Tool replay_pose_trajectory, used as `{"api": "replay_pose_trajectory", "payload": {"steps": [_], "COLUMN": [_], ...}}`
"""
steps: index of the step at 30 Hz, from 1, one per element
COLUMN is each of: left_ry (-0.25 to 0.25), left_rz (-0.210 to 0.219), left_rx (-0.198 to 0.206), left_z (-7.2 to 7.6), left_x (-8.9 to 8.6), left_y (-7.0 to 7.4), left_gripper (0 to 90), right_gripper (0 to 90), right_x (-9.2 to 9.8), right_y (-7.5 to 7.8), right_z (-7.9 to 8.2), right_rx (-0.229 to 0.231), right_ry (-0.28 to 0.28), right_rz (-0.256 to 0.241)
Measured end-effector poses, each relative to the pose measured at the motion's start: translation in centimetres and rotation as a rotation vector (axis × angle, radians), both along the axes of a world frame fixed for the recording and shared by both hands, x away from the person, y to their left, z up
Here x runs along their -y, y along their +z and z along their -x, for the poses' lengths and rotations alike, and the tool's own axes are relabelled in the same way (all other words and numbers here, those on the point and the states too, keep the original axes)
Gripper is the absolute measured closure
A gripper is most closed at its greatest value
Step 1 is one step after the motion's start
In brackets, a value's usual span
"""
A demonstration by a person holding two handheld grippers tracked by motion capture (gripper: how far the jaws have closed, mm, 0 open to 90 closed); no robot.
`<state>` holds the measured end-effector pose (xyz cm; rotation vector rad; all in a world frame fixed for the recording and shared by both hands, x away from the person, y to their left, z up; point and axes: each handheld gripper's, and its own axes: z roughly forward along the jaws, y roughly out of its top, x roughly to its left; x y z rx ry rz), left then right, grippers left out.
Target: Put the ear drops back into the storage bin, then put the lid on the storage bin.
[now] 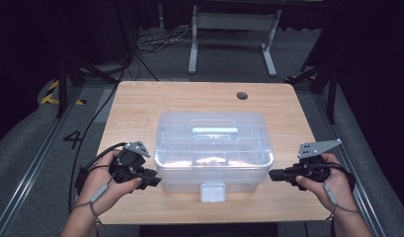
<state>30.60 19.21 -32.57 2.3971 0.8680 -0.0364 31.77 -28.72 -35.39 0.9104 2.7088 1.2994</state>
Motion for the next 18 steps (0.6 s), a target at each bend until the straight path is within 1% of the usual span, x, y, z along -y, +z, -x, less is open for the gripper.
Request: {"api": "replay_pose_trajectory", "payload": {"steps": [1, 3, 5, 8, 9, 10, 12, 13, 15, 17, 18], "left_ry": [0.0, 0.022, 0.053, 0.122, 0.137, 0.152, 0.178, 0.191, 0.21, 0.223, 0.223], "left_rz": [0.0, 0.027, 0.045, 0.07, 0.079, 0.09, 0.099, 0.101, 0.112, 0.126, 0.126], "left_rx": [0.0, 0.009, 0.022, 0.041, 0.046, 0.057, 0.099, 0.105, 0.135, 0.15, 0.15], "left_z": [0.0, 0.2, 0.2, 0.0, -0.1, -0.2, -0.4, -0.4, -0.6, -0.8, -0.8], "left_x": [0.0, -0.7, -1.5, -2.9, -3.4, -3.8, -4.4, -4.6, -5.2, -5.6, -5.6], "left_y": [0.0, 0.4, 0.7, 0.8, 0.8, 0.8, 0.8, 0.8, 0.9, 0.9, 0.9], "left_gripper": [65.5, 63.8, 59.6, 56.0, 55.6, 55.3, 50.8, 48.8, 48.2, 46.8, 46.1], "right_gripper": [87.2, 86.1, 85.6, 85.0, 84.9, 84.8, 83.9, 83.2, 82.3, 79.6, 79.6], "right_x": [0.0, 0.2, 0.6, 1.3, 1.6, 1.8, 2.5, 2.7, 3.1, 3.5, 3.5], "right_y": [0.0, 0.2, 0.5, 0.8, 0.9, 1.0, 1.1, 1.1, 1.2, 1.3, 1.3], "right_z": [0.0, 0.0, 0.0, -0.2, -0.2, -0.3, -0.5, -0.6, -0.7, -0.9, -0.9], "right_rx": [0.0, 0.0, 0.007, 0.019, 0.022, 0.025, 0.033, 0.038, 0.045, 0.052, 0.052], "right_ry": [0.0, -0.006, -0.018, -0.04, -0.049, -0.058, -0.081, -0.09, -0.102, -0.12, -0.12], "right_rz": [0.0, -0.007, -0.017, -0.03, -0.033, -0.037, -0.051, -0.057, -0.071, -0.081, -0.081]}}
